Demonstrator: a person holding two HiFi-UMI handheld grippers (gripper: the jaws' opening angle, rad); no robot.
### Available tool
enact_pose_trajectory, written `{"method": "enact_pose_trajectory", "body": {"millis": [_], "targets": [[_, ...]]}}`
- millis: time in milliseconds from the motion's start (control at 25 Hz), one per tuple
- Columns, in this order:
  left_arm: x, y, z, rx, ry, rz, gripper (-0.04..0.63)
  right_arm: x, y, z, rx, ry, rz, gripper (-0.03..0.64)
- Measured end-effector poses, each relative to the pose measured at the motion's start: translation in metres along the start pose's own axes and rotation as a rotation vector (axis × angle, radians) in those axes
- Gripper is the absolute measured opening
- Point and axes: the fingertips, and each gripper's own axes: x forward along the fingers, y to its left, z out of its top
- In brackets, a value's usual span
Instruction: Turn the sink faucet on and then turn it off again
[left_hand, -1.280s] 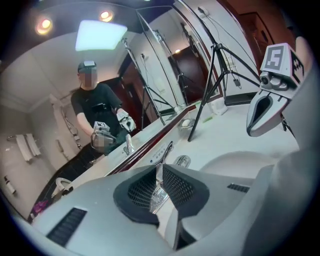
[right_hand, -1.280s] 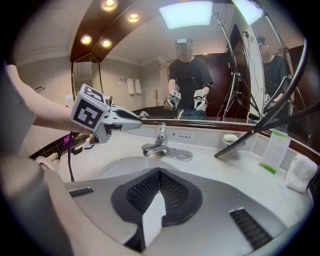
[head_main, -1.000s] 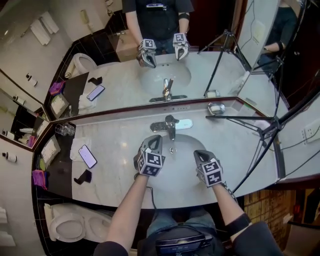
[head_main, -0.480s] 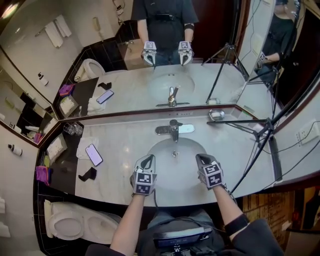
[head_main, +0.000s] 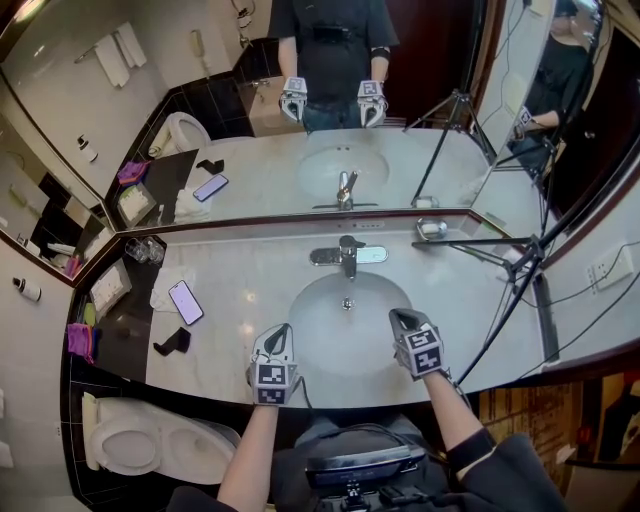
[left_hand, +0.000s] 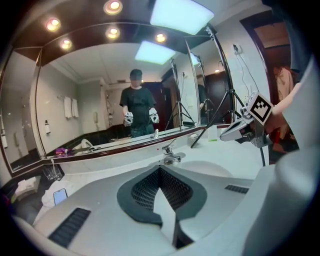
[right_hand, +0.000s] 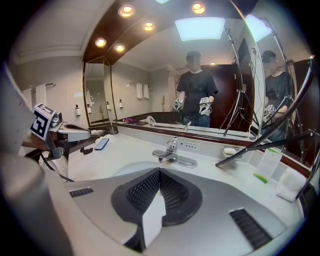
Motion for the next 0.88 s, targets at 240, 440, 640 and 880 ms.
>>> {"method": "enact_pose_trajectory", "body": {"millis": [240,440,640,880], "targets": [[0.002,0.000,-0.001,-0.019,-0.006,0.000,0.002,0.003,0.004,-0.006,0.009,0.013,0.008,0.021],[0.008,-0.002,0.000,0.005,-0.016,-0.004,0.003,0.007,0.002,-0.009,0.013,0.016,0.005,0.021],[0.032,-0.012,0.007,0.070,-0.015,-0.040,0.011,0.014,-0.005,-0.007,0.009,0.019,-0.001,0.023],[0.084,-0.029,0.019,0.118,-0.005,-0.097,0.049,0.031,-0.019,-0.008,0.020,0.034,-0.002,0.021]]}}
